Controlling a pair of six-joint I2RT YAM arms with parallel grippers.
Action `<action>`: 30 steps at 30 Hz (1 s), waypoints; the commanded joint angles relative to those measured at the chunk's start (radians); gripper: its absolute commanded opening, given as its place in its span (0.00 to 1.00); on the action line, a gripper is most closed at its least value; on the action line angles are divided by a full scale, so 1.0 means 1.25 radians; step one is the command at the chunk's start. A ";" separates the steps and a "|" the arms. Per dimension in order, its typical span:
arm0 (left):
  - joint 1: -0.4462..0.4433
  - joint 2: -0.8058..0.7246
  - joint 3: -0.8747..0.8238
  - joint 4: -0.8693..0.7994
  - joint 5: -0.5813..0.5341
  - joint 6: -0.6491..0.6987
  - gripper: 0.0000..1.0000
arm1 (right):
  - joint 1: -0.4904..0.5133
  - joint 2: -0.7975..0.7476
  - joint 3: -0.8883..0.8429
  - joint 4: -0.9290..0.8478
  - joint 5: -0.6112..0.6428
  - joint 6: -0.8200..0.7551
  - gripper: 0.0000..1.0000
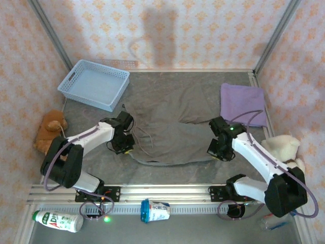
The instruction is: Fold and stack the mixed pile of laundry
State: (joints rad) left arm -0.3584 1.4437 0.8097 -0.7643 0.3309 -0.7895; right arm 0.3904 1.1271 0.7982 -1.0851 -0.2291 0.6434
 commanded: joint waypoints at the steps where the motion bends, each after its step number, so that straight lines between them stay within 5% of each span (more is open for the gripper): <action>1: 0.010 -0.057 0.069 -0.095 -0.051 -0.026 0.00 | 0.000 0.018 0.102 -0.028 0.023 0.025 0.00; 18: 0.194 0.153 0.394 0.032 -0.049 -0.161 0.00 | -0.157 0.483 0.666 0.180 0.058 0.009 0.00; 26: 0.218 0.417 0.787 -0.075 -0.100 -0.160 0.00 | -0.192 0.763 1.029 0.132 0.046 0.033 0.00; 30: 0.217 0.460 0.851 -0.088 -0.080 -0.153 0.00 | -0.190 0.782 1.062 0.134 0.022 0.030 0.00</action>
State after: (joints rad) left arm -0.0963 2.0197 1.8400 -0.7933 0.2722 -0.9787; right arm 0.1562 2.1170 2.0899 -0.8822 -0.2085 0.6693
